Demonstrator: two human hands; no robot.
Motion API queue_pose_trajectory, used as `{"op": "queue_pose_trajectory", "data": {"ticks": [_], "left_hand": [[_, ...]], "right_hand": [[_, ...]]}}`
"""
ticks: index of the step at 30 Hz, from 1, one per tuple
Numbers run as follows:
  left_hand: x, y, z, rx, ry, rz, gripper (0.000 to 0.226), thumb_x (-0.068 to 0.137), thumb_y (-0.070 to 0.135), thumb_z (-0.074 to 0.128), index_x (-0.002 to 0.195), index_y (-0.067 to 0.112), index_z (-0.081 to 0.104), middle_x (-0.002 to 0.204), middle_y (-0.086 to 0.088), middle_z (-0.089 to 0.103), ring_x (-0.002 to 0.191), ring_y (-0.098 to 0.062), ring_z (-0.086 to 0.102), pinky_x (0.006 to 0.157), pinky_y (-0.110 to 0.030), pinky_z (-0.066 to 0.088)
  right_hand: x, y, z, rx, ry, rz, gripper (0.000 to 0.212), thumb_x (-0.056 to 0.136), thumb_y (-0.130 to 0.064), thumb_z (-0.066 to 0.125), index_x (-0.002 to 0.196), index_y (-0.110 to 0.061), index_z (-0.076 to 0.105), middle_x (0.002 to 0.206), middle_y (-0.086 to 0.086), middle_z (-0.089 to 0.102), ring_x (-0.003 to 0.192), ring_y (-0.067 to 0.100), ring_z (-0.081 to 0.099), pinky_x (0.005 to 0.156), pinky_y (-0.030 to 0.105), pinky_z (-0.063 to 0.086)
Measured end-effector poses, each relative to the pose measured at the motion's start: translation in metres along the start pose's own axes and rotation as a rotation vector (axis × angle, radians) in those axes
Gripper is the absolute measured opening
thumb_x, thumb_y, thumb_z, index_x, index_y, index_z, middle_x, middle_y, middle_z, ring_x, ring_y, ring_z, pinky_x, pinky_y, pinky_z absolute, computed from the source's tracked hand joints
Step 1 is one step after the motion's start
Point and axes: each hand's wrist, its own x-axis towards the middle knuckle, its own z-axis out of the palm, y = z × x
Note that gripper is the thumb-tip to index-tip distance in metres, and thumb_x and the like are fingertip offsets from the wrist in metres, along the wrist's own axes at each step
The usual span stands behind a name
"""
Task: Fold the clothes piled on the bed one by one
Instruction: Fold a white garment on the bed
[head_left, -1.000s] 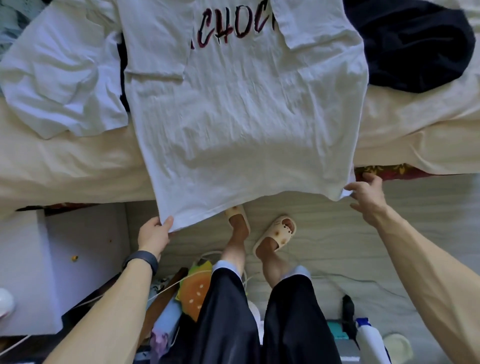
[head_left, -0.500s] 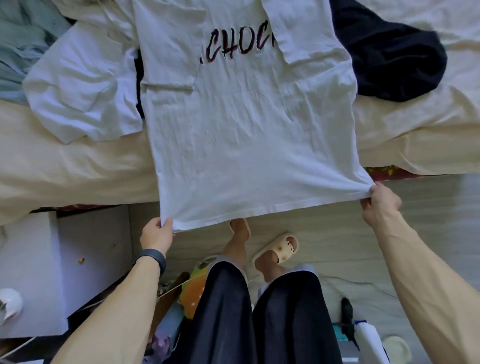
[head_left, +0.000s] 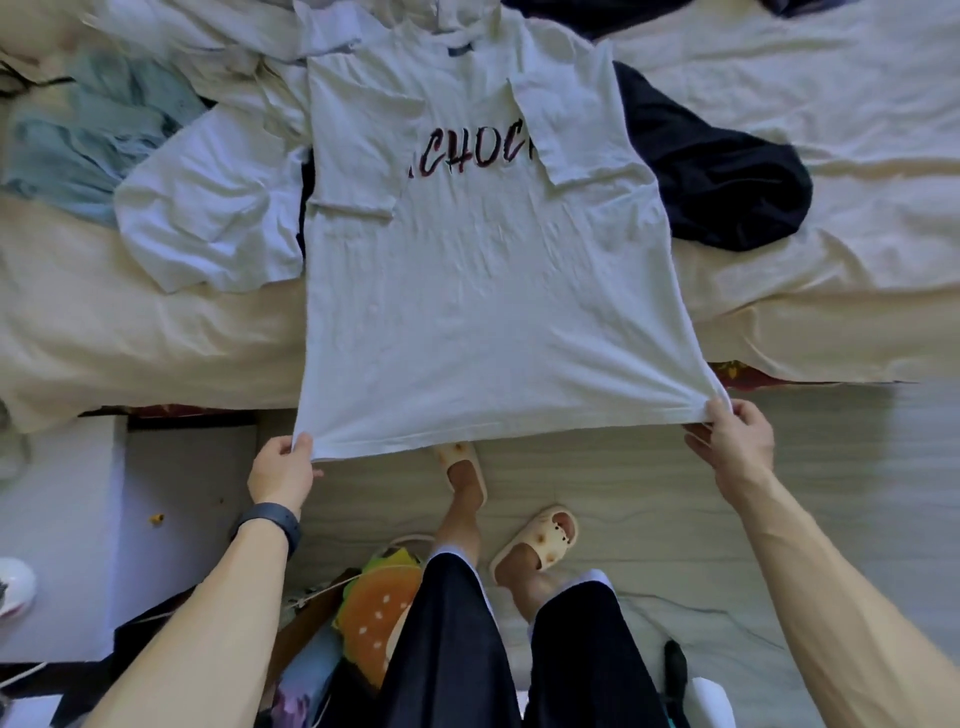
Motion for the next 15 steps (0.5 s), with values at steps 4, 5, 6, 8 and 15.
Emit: {"op": "queue_pose_trajectory", "data": {"ticks": [4, 5, 6, 8, 15], "left_hand": [[-0.024, 0.009, -0.039, -0.071, 0.044, -0.015, 0.020, 0.103, 0.034, 0.050, 0.106, 0.017, 0.059, 0.086, 0.003, 0.060, 0.073, -0.021, 0.063, 0.076, -0.041, 0.055], [-0.031, 0.007, -0.048, -0.084, 0.043, -0.030, 0.021, 0.104, 0.034, 0.049, 0.106, 0.016, 0.060, 0.085, 0.003, 0.058, 0.075, -0.023, 0.061, 0.079, -0.043, 0.055], [-0.039, 0.005, -0.058, -0.099, 0.030, -0.052, 0.022, 0.104, 0.033, 0.049, 0.107, 0.015, 0.061, 0.087, 0.000, 0.059, 0.077, -0.025, 0.060, 0.082, -0.046, 0.055], [-0.057, -0.004, -0.073, -0.147, -0.012, -0.098, 0.024, 0.104, 0.030, 0.051, 0.112, 0.011, 0.063, 0.094, -0.007, 0.064, 0.082, -0.029, 0.062, 0.080, -0.046, 0.056], [-0.114, -0.035, -0.097, -0.319, -0.055, -0.159, 0.021, 0.103, 0.014, 0.051, 0.123, 0.018, 0.058, 0.103, -0.009, 0.067, 0.070, -0.020, 0.063, 0.056, -0.032, 0.050]], "right_hand": [[-0.042, -0.017, -0.024, 0.150, 0.050, -0.027, 0.019, 0.101, -0.026, 0.058, 0.083, -0.018, 0.059, 0.083, 0.006, 0.066, 0.061, 0.010, 0.069, 0.059, 0.027, 0.056], [-0.053, -0.016, -0.031, 0.118, 0.053, -0.002, 0.019, 0.101, -0.024, 0.057, 0.083, -0.016, 0.059, 0.083, 0.009, 0.066, 0.058, 0.010, 0.068, 0.058, 0.028, 0.055], [-0.064, -0.014, -0.037, 0.073, 0.051, 0.029, 0.019, 0.101, -0.023, 0.057, 0.084, -0.014, 0.059, 0.084, 0.013, 0.067, 0.059, 0.014, 0.068, 0.059, 0.029, 0.054], [-0.084, -0.009, -0.049, 0.009, 0.057, 0.054, 0.019, 0.100, -0.023, 0.058, 0.089, -0.009, 0.061, 0.092, 0.019, 0.067, 0.071, 0.024, 0.069, 0.064, 0.032, 0.055], [-0.132, -0.003, -0.075, 0.175, 0.132, 0.128, 0.012, 0.102, -0.015, 0.051, 0.110, -0.007, 0.054, 0.090, 0.009, 0.059, 0.069, 0.019, 0.061, 0.065, 0.033, 0.058]]}}
